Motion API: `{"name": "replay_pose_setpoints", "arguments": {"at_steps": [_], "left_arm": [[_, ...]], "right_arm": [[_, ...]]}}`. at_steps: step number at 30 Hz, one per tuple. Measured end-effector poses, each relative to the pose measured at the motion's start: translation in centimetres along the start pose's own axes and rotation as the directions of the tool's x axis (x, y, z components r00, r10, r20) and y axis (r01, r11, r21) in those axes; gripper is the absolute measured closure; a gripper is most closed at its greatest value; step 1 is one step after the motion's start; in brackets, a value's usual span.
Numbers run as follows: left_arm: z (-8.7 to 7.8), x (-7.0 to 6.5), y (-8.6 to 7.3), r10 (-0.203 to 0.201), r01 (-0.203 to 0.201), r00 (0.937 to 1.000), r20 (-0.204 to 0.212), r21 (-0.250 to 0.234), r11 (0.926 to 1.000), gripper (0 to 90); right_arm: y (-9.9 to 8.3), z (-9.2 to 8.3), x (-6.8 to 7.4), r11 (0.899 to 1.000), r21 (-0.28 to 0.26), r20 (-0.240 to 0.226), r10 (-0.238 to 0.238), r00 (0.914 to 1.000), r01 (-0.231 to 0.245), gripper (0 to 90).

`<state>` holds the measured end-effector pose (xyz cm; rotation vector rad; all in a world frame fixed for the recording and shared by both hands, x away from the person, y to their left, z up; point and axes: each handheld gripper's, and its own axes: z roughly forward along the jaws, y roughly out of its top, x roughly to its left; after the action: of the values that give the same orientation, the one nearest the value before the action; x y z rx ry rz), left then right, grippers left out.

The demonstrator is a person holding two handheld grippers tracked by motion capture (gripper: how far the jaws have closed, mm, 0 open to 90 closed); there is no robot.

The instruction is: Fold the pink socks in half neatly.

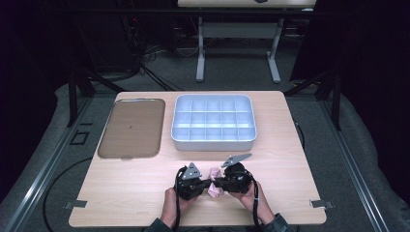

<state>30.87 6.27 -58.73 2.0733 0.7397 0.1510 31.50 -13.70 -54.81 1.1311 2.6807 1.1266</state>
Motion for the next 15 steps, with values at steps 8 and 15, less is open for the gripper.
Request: {"name": "replay_pose_setpoints", "arguments": {"at_steps": [8,15], "left_arm": [[-0.6,0.0,0.2,0.006,-0.006,0.9997,0.023,0.008,0.9999,84.3],[-1.6,0.2,0.1,-0.001,0.002,0.9995,-0.032,0.012,0.9999,82.8]], "right_arm": [[-0.5,0.1,-0.7,1.000,-0.012,-0.016,0.024,0.9996,-0.024,84.5],[-0.7,0.0,-0.9,1.000,-0.010,-0.010,0.027,0.9996,-0.027,84.5]]}}
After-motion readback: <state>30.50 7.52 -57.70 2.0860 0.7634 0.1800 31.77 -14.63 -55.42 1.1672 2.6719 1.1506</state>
